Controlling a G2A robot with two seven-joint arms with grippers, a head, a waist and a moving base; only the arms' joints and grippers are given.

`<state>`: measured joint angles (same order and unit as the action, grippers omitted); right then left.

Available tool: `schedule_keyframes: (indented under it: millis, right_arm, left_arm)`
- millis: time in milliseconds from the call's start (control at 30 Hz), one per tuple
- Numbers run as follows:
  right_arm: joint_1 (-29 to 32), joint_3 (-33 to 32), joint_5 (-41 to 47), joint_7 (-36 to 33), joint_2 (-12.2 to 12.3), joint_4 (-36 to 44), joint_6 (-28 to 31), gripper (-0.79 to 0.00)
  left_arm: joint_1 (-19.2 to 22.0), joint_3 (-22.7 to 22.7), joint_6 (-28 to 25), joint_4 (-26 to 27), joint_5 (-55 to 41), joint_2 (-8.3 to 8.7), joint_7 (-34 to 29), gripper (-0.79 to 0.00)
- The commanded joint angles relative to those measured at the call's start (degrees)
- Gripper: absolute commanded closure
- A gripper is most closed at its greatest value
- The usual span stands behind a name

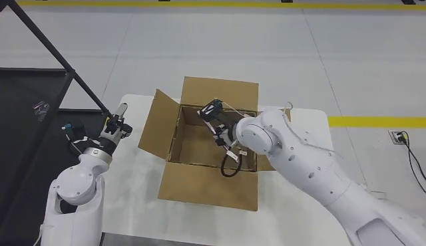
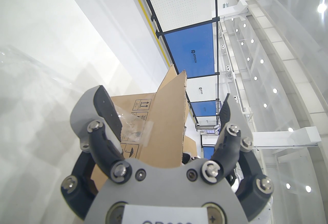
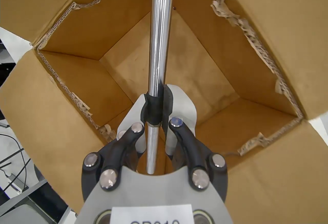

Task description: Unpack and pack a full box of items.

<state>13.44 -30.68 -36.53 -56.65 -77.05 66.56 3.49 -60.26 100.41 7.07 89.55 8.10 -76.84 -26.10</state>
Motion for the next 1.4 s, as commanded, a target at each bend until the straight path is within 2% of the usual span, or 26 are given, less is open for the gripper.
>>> schedule_keyframes:
  millis: [0,67,467,600,733,967,1200,1333,1367]
  right_arm:
    - [-1.11,2.93,-0.75,1.7,-2.08,-4.39,0.19,0.0]
    - [-1.85,5.61,-2.71,2.5,-3.95,-7.71,-0.74,0.0]
    - [-1.85,5.61,-2.71,2.5,-3.95,-7.71,-0.74,0.0]
    - [0.96,2.51,0.52,5.66,-3.31,-11.49,-1.12,0.0]
    - [2.14,2.71,-1.19,10.32,-3.88,-14.12,0.95,0.0]
    - [1.5,5.17,-2.3,15.38,-7.04,-24.39,9.82,0.0]
    - [-0.12,7.1,-2.66,17.94,-11.36,-33.28,11.81,0.0]
    - [-1.03,7.73,-3.48,18.21,-13.25,-36.57,12.04,-0.234]
    - [-1.17,7.86,-3.7,18.2,-13.69,-37.17,11.88,-0.252]
  left_arm:
    - [0.0,0.0,0.0,0.0,0.0,0.0,0.0,-0.785]
    - [0.0,0.0,0.0,0.0,0.0,0.0,0.0,-0.785]
    - [0.0,0.0,0.0,0.0,0.0,0.0,0.0,-0.785]
    - [0.0,0.0,0.0,0.0,0.0,0.0,0.0,-0.785]
    - [0.0,0.0,0.0,0.0,0.0,0.0,0.0,-0.785]
    - [0.0,0.0,0.0,0.0,0.0,0.0,0.0,-0.785]
    - [0.0,0.0,0.0,0.0,0.0,0.0,0.0,-0.785]
    - [0.0,0.0,0.0,0.0,0.0,0.0,0.0,-0.785]
    - [0.0,0.0,0.0,0.0,0.0,0.0,0.0,-0.785]
